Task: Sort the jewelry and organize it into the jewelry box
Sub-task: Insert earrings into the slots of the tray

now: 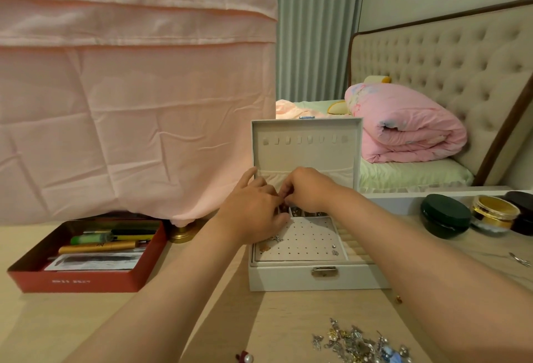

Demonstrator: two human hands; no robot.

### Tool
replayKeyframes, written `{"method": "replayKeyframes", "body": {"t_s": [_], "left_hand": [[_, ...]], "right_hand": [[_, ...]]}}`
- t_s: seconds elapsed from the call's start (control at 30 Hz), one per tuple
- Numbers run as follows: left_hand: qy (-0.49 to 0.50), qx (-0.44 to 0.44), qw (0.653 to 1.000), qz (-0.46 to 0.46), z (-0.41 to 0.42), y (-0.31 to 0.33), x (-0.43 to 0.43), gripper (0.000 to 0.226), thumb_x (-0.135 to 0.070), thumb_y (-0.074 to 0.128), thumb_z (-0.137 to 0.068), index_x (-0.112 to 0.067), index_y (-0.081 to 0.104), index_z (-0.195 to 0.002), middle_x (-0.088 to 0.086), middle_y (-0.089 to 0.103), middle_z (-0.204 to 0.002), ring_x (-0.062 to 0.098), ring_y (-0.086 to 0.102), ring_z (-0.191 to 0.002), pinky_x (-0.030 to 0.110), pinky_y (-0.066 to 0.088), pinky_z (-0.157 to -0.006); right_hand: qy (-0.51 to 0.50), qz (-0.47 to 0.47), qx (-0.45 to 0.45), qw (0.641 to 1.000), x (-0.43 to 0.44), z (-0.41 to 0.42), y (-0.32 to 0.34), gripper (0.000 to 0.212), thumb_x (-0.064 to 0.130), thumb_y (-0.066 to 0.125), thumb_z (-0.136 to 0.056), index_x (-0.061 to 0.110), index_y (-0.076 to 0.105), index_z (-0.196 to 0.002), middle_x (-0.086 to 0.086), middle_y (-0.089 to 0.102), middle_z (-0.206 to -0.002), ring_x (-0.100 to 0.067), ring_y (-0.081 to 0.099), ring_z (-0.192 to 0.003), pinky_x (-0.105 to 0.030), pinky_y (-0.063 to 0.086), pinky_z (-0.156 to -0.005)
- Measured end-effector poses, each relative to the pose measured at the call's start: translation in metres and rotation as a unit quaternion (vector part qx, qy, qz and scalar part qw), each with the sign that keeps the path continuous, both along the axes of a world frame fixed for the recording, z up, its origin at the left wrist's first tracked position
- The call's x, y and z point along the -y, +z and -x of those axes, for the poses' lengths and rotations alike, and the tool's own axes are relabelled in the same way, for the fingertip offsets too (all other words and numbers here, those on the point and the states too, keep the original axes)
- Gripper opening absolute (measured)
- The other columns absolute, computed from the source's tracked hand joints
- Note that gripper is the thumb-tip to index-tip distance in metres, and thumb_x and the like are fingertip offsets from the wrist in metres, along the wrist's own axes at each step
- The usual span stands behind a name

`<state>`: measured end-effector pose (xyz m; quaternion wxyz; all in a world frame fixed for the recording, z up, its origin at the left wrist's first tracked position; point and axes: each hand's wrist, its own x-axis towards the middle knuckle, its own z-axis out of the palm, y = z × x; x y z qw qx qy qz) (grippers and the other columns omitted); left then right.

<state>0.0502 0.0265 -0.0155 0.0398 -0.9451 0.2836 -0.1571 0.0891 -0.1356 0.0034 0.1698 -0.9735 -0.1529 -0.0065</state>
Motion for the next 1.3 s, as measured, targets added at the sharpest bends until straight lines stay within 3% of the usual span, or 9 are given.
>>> {"method": "replayKeyframes", "body": {"t_s": [0.2, 0.33, 0.47, 0.6, 0.77, 0.9, 1.0, 1.2, 1.3], "left_hand": [[0.013, -0.061, 0.998, 0.016, 0.004, -0.005, 0.002, 0.055, -0.058, 0.031, -0.100, -0.028, 0.056, -0.138, 0.000, 0.063, -0.121, 0.018, 0.042, -0.127, 0.034, -0.001, -0.124], [0.023, -0.082, 0.996, 0.041, 0.003, -0.006, 0.000, 0.056, -0.061, 0.036, -0.098, -0.030, 0.052, -0.142, -0.001, 0.056, -0.130, 0.020, 0.037, -0.127, 0.035, 0.007, -0.122], [0.023, -0.098, 0.994, 0.046, 0.006, -0.002, -0.002, 0.054, -0.061, 0.036, -0.097, -0.030, 0.056, -0.137, -0.001, 0.054, -0.134, 0.021, 0.035, -0.126, 0.036, 0.016, -0.118], [0.010, -0.070, 0.987, 0.141, 0.022, 0.005, -0.002, 0.050, -0.056, 0.041, -0.098, -0.032, 0.050, -0.141, -0.005, 0.054, -0.135, 0.016, 0.037, -0.126, 0.035, 0.027, -0.110], [-0.013, -0.040, 0.976, 0.215, 0.069, 0.006, -0.008, 0.041, -0.051, 0.049, -0.096, -0.033, 0.060, -0.131, -0.011, 0.059, -0.125, 0.012, 0.046, -0.117, 0.036, 0.040, -0.101], [-0.030, -0.043, 0.965, 0.259, 0.112, 0.003, -0.008, 0.027, -0.045, 0.056, -0.095, -0.033, 0.065, -0.117, -0.018, 0.059, -0.110, 0.004, 0.054, -0.101, 0.031, 0.047, -0.087], [-0.038, -0.102, 0.962, 0.251, 0.136, -0.005, -0.001, 0.020, -0.046, 0.055, -0.095, -0.037, 0.065, -0.109, -0.019, 0.062, -0.099, 0.000, 0.057, -0.089, 0.033, 0.051, -0.080], [-0.039, -0.161, 0.967, 0.196, 0.155, -0.033, 0.020, 0.019, -0.044, 0.057, -0.093, -0.040, 0.069, -0.107, -0.022, 0.063, -0.102, -0.001, 0.058, -0.091, 0.032, 0.053, -0.084], [-0.071, -0.168, 0.962, 0.204, 0.159, -0.043, 0.034, 0.021, -0.046, 0.059, -0.092, -0.039, 0.069, -0.109, -0.021, 0.061, -0.107, -0.001, 0.055, -0.104, 0.033, 0.050, -0.090]], "right_hand": [[-0.014, -0.032, -0.003, 0.999, 0.005, 0.002, -0.006, 0.015, 0.019, 0.069, -0.090, 0.026, 0.080, -0.084, 0.013, 0.074, -0.085, -0.010, 0.067, -0.085, -0.036, 0.058, -0.082], [0.011, -0.053, -0.050, 0.997, 0.010, 0.003, -0.001, 0.017, 0.012, 0.065, -0.095, 0.017, 0.080, -0.102, 0.004, 0.075, -0.100, -0.013, 0.067, -0.093, -0.030, 0.055, -0.089], [0.003, -0.061, -0.009, 0.998, 0.016, 0.010, 0.007, 0.024, 0.021, 0.063, -0.097, 0.028, 0.073, -0.117, 0.006, 0.070, -0.120, -0.014, 0.065, -0.109, -0.033, 0.052, -0.098], [0.002, -0.038, 0.046, 0.998, 0.022, 0.042, 0.013, 0.027, 0.035, 0.063, -0.095, 0.037, 0.070, -0.120, 0.011, 0.066, -0.125, -0.014, 0.062, -0.112, -0.039, 0.052, -0.095], [0.020, -0.078, 0.041, 0.996, 0.034, 0.097, 0.017, 0.025, 0.042, 0.067, -0.092, 0.037, 0.073, -0.115, 0.010, 0.069, -0.122, -0.011, 0.061, -0.114, -0.036, 0.049, -0.101], [0.028, -0.088, 0.029, 0.995, 0.047, 0.148, 0.027, 0.019, 0.037, 0.067, -0.094, 0.036, 0.075, -0.112, 0.018, 0.069, -0.109, 0.001, 0.063, -0.090, -0.027, 0.052, -0.085], [0.047, -0.069, -0.023, 0.996, 0.055, 0.181, 0.025, 0.013, 0.032, 0.070, -0.093, 0.035, 0.077, -0.104, 0.021, 0.070, -0.099, 0.016, 0.058, -0.076, -0.012, 0.042, -0.068], [0.017, 0.047, -0.126, 0.991, 0.070, 0.202, 0.007, 0.017, 0.024, 0.078, -0.086, 0.034, 0.077, -0.098, 0.018, 0.070, -0.095, 0.002, 0.063, -0.081, -0.014, 0.043, -0.063], [-0.005, 0.088, -0.170, 0.982, 0.078, 0.203, -0.001, 0.016, 0.024, 0.084, -0.080, 0.029, 0.076, -0.093, 0.016, 0.069, -0.085, -0.001, 0.063, -0.077, -0.016, 0.046, -0.059]]}}
